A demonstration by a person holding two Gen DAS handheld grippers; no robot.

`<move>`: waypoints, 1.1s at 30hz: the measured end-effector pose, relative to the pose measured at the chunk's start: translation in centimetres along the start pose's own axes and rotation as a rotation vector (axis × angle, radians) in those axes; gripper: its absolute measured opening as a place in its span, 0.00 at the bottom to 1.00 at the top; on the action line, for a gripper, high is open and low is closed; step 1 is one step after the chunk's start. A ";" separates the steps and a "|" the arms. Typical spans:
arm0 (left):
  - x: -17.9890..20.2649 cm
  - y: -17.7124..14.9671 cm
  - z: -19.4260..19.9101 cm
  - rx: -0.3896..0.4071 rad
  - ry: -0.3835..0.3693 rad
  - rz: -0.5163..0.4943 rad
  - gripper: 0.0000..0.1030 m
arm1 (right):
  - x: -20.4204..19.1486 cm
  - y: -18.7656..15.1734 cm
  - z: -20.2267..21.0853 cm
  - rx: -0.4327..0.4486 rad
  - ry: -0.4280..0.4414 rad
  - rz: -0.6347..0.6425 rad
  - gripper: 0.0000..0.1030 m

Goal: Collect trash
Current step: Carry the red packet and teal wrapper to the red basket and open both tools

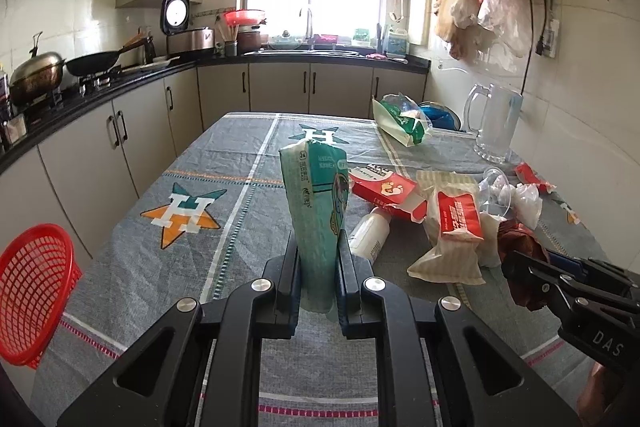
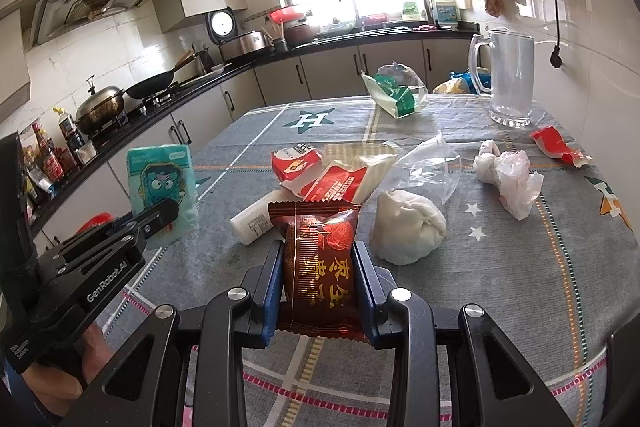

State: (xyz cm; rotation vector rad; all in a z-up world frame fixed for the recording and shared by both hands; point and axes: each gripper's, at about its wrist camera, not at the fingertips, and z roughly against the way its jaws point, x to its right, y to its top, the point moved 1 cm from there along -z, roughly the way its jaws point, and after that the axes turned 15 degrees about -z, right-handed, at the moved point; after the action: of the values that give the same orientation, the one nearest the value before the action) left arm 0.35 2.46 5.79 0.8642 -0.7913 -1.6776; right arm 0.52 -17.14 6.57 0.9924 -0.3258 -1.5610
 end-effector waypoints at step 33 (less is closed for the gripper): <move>-21.2 -7.5 11.9 0.006 0.255 0.303 0.13 | -18.2 -3.8 -3.5 -0.347 0.328 0.122 0.35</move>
State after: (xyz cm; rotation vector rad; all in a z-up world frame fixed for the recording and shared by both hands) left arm -9.25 25.81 9.12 0.8924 -0.7117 -1.2720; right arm -0.60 1.53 9.28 0.9157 0.1103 -1.2639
